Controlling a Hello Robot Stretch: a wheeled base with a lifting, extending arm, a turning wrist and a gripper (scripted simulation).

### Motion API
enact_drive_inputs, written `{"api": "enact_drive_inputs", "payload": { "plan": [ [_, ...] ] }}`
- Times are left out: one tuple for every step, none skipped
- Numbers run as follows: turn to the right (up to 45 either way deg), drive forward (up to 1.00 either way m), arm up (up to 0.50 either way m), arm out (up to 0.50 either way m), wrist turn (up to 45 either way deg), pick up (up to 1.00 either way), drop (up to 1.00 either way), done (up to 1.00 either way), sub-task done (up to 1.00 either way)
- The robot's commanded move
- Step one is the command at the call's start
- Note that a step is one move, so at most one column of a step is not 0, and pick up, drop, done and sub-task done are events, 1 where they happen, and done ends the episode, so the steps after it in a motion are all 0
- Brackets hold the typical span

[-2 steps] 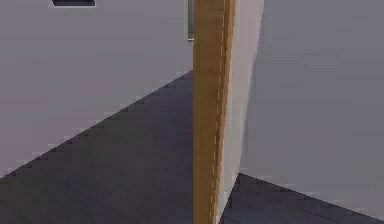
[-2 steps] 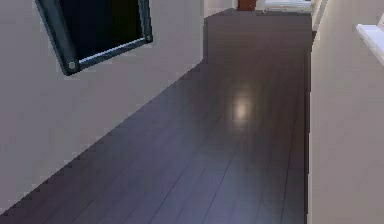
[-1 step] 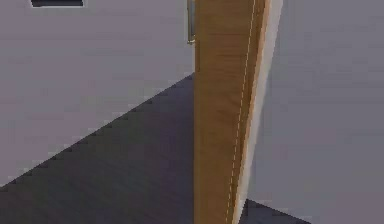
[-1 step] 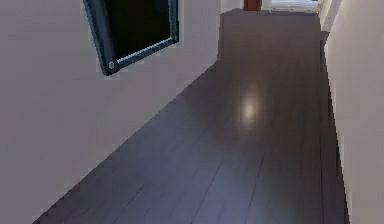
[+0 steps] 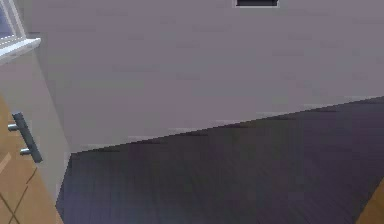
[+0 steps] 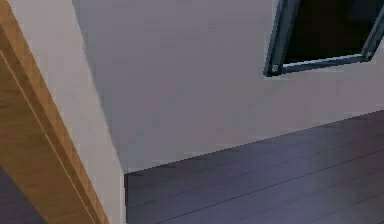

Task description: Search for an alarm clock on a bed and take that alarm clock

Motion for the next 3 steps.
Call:
{"api": "enact_drive_inputs", "payload": {
  "plan": [
    [-12.0, 0.00, 0.00, 0.00, 0.0, 0.00, 0.00, 0.00, 0.00],
    [0.0, 0.45, 0.00, 0.00, 0.0, 0.00, 0.00, 0.00, 0.00],
    [45.0, 0.00, 0.00, 0.00, 0.0, 0.00, 0.00, 0.00, 0.00]
  ]
}}
